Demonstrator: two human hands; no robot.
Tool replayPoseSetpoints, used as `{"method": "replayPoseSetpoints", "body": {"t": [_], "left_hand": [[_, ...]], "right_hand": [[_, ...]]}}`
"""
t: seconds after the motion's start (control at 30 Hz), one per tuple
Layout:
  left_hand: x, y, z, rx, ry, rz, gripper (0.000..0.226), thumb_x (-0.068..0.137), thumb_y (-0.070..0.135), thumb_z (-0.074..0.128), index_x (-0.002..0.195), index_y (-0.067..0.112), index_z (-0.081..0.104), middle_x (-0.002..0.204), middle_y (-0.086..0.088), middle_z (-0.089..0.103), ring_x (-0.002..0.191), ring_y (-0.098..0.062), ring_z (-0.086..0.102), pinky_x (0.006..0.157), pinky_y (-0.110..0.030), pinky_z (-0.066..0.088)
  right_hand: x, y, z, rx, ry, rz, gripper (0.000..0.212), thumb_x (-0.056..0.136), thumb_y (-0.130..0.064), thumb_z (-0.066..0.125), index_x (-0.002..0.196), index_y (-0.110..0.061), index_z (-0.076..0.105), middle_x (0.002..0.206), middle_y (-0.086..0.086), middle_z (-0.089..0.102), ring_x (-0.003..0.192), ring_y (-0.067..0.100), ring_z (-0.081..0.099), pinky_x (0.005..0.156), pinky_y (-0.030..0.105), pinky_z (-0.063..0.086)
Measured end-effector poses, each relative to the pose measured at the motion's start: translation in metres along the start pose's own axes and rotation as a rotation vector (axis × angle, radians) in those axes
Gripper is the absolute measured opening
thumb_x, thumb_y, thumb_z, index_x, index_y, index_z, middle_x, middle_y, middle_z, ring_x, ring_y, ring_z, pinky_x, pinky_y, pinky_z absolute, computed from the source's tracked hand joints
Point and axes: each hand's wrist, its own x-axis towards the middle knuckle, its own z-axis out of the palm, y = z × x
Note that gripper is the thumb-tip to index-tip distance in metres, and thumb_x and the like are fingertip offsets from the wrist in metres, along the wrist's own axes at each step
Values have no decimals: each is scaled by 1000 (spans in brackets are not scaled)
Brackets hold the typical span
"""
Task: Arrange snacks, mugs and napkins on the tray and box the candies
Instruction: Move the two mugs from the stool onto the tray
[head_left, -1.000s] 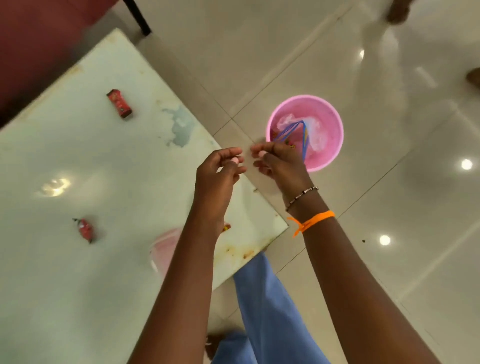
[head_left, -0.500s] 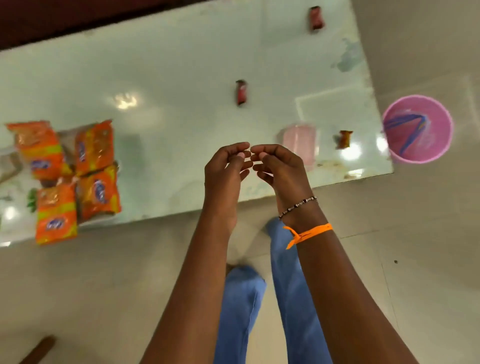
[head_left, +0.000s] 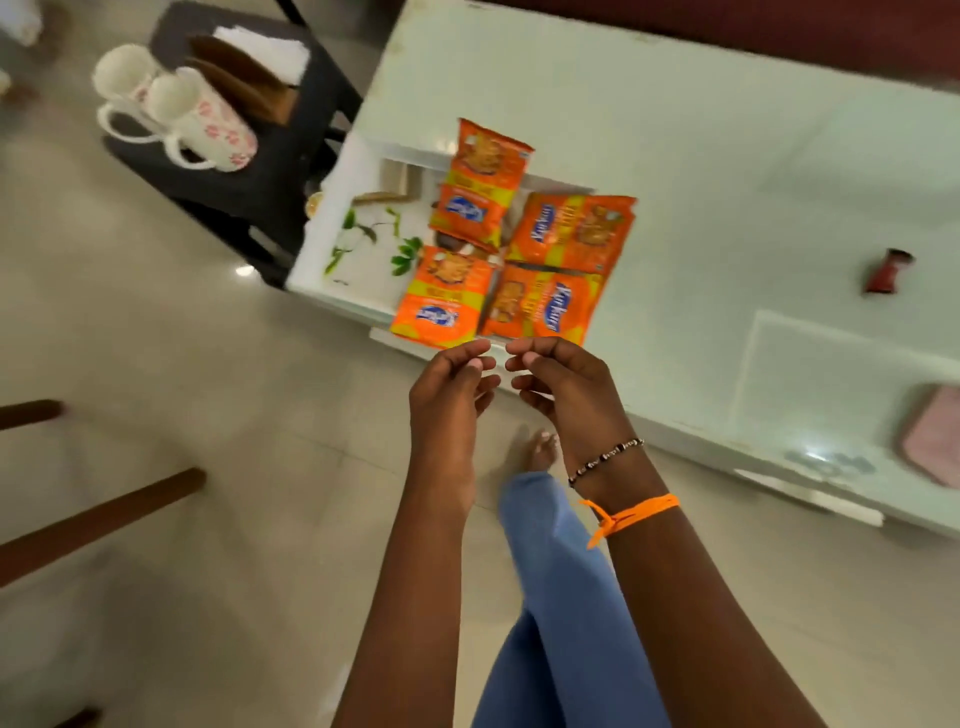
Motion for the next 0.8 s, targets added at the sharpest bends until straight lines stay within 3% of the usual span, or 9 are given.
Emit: {"method": "replayPoseSetpoints", "body": {"t": [0.27, 0.6, 0.8], "left_hand": [[94, 59, -72, -55, 111, -37, 27, 91, 1, 43, 86, 18, 63, 83, -2, 61, 77, -14, 58, 81, -25, 49], [197, 125, -154, -93, 232, -35, 22, 92, 6, 46, 89, 20, 63, 87, 1, 64, 81, -11, 62, 80, -23, 52], [246, 155, -206, -105, 247, -17, 21, 93, 6, 44, 97, 14, 63, 92, -1, 63, 93, -16, 62, 92, -28, 49]], "right_hand": [[80, -26, 116, -32, -100, 24, 32, 92, -2, 43, 74, -22, 61, 74, -1, 59, 64, 8, 51, 64, 18, 40], [156, -54, 237, -115, -154, 61, 31, 92, -1, 43, 74, -20, 61, 74, 1, 58, 65, 10, 50, 62, 17, 40], [185, -58, 305, -210, -172, 18, 23, 93, -2, 42, 90, -12, 63, 75, -1, 58, 66, 8, 50, 61, 14, 41]]}}
